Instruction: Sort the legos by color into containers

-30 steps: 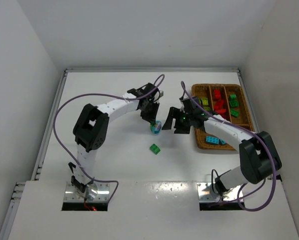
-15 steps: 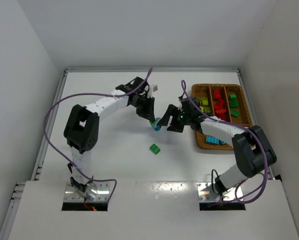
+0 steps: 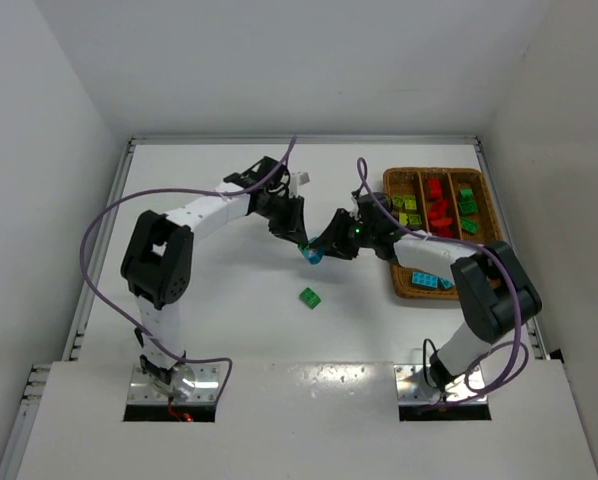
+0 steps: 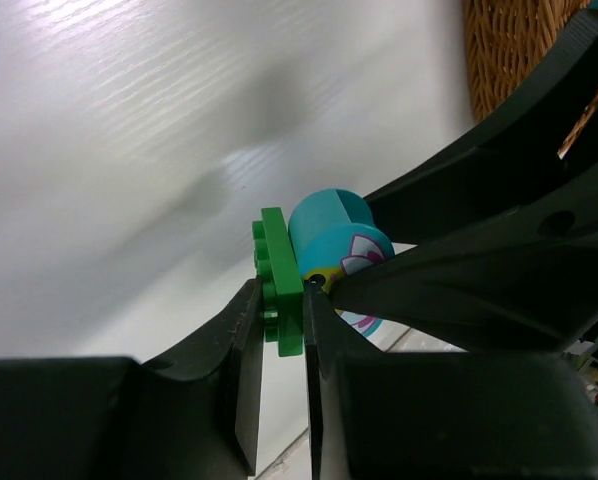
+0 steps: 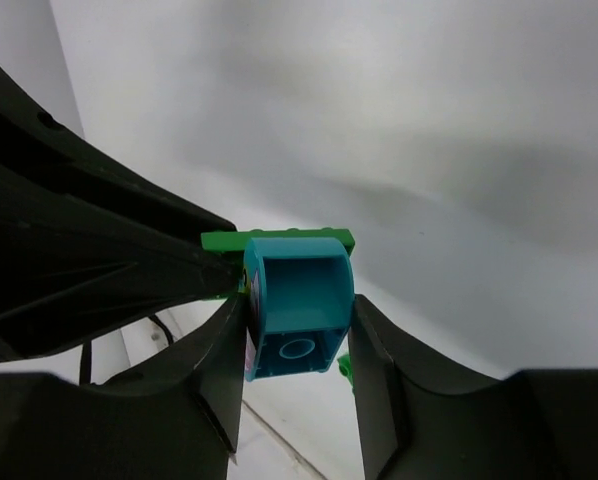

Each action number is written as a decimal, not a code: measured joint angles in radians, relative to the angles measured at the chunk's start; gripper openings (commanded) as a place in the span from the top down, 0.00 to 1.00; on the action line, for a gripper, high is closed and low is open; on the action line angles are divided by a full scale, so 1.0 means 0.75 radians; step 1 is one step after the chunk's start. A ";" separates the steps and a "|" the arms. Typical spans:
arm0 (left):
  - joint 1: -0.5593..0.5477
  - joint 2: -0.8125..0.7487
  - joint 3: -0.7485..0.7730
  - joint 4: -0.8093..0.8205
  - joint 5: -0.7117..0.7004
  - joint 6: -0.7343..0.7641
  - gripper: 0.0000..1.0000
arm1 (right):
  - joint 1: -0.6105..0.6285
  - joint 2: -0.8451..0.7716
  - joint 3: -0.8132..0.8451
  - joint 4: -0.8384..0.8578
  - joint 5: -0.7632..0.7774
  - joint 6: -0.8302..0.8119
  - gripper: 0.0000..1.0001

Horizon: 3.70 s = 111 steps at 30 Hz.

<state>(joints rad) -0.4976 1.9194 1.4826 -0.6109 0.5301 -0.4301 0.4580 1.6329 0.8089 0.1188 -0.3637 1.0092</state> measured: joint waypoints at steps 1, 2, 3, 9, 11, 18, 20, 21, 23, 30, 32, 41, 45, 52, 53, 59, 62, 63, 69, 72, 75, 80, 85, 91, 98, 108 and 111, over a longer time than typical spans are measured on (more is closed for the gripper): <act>0.004 -0.001 -0.004 -0.001 -0.002 -0.002 1.00 | 0.004 0.006 0.006 -0.003 0.002 0.005 1.00; 0.009 -0.004 -0.009 0.001 -0.002 -0.006 1.00 | 0.005 0.006 0.008 -0.012 0.008 0.006 1.00; 0.012 -0.008 -0.016 0.004 0.000 -0.011 1.00 | 0.005 -0.006 0.008 -0.029 0.017 0.005 1.00; 0.037 -0.035 -0.039 0.028 0.002 -0.024 1.00 | -0.056 -0.222 -0.025 -0.205 0.130 -0.055 1.00; 0.057 -0.041 -0.043 0.031 -0.003 -0.026 1.00 | -0.108 -0.307 -0.029 -0.281 0.184 -0.082 1.00; 0.076 -0.041 -0.044 0.067 -0.004 -0.036 1.00 | -0.332 -0.627 -0.023 -0.634 0.433 -0.222 1.00; 0.061 -0.041 -0.043 0.074 -0.003 -0.040 1.00 | -0.386 -0.666 -0.003 -0.751 0.549 -0.250 1.00; 0.048 -0.041 -0.042 0.076 -0.006 -0.043 1.00 | -0.418 -0.682 0.005 -0.807 0.626 -0.258 1.00; 0.004 -0.041 -0.025 0.076 -0.017 -0.054 1.00 | -0.470 -0.711 0.007 -0.905 0.754 -0.263 1.00; -0.206 0.011 0.156 0.093 -0.018 -0.092 1.00 | -0.693 -0.766 -0.076 -1.001 0.906 -0.273 0.96; -0.246 0.034 0.200 0.103 -0.014 -0.100 1.00 | -0.733 -0.753 -0.119 -0.982 0.889 -0.281 0.78; -0.281 0.092 0.278 0.098 -0.013 -0.117 1.00 | -0.771 -0.626 -0.145 -0.912 0.828 -0.325 0.37; -0.281 0.107 0.308 0.099 -0.001 -0.121 1.00 | -0.764 -0.667 -0.121 -0.904 0.764 -0.337 0.40; -0.288 0.153 0.351 0.104 0.038 -0.126 1.00 | -0.754 -0.759 -0.099 -0.779 0.283 -0.404 0.42; -0.288 0.154 0.351 0.101 0.057 -0.124 1.00 | -0.738 -0.751 -0.097 -0.747 0.168 -0.416 0.42; -0.252 0.155 0.351 0.093 0.238 -0.079 1.00 | -0.377 -0.715 0.010 -0.740 0.042 -0.676 0.39; -0.223 0.155 0.351 0.070 0.325 -0.055 1.00 | -0.231 -0.720 0.057 -0.734 0.065 -0.842 0.39; -0.215 0.155 0.351 0.058 0.348 -0.048 1.00 | -0.200 -0.722 0.061 -0.729 0.074 -0.895 0.39; -0.186 0.153 0.299 0.019 0.416 -0.004 1.00 | -0.056 -0.806 -0.055 -0.630 0.214 -1.105 0.38; -0.178 0.147 0.234 -0.001 0.429 0.009 1.00 | -0.027 -0.890 -0.148 -0.581 0.253 -1.171 0.38; -0.164 0.140 0.197 -0.022 0.437 0.016 1.00 | -0.010 -0.875 -0.155 -0.537 0.256 -1.222 0.38; -0.148 0.117 0.195 -0.028 0.447 0.021 1.00 | 0.064 -0.772 -0.155 -0.450 0.224 -1.265 0.38; -0.144 0.078 0.195 -0.027 0.452 0.024 1.00 | 0.137 -0.668 -0.155 -0.391 0.204 -1.282 0.38; -0.137 0.067 0.195 -0.027 0.455 0.024 1.00 | 0.172 -0.588 -0.156 -0.272 0.205 -1.265 0.49; -0.126 0.064 0.178 -0.030 0.450 0.027 1.00 | 0.176 -0.508 -0.156 -0.229 0.209 -1.239 0.64; -0.099 0.041 0.170 0.004 0.458 0.007 0.56 | 0.197 -0.537 -0.158 -0.195 0.302 -1.179 0.91; -0.078 0.027 0.153 0.006 0.429 0.022 0.11 | 0.185 -0.568 -0.170 -0.226 0.388 -1.141 0.91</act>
<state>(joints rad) -0.5560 1.9400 1.5974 -0.6064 0.8516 -0.4133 0.5964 1.2068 0.6815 -0.0509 -0.0727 0.1535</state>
